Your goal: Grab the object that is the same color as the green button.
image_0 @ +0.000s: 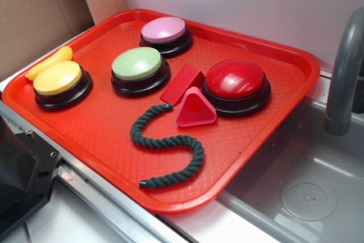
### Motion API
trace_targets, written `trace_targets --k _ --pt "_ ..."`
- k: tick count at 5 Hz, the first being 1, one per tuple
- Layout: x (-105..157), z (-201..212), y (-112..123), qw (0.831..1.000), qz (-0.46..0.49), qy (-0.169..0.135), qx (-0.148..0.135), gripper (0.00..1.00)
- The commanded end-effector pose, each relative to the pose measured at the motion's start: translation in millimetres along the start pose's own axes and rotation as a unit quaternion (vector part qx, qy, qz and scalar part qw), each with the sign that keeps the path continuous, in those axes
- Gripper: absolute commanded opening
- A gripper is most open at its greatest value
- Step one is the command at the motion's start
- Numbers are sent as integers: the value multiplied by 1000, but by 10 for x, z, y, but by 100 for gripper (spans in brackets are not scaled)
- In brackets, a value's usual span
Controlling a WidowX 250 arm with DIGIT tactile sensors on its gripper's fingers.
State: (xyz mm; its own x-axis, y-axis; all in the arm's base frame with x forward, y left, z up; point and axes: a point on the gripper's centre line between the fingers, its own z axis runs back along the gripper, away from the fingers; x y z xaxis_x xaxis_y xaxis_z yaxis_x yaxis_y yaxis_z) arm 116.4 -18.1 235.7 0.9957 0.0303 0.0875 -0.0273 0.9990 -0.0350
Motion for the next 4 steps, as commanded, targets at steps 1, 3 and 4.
trace_targets --k 1,3,4 --pt "0 0 0 1000 0 0 0 100" --pt "156 -300 -174 991 -126 -41 -2 100" --pt "211 -471 -251 981 -188 -44 -4 100"
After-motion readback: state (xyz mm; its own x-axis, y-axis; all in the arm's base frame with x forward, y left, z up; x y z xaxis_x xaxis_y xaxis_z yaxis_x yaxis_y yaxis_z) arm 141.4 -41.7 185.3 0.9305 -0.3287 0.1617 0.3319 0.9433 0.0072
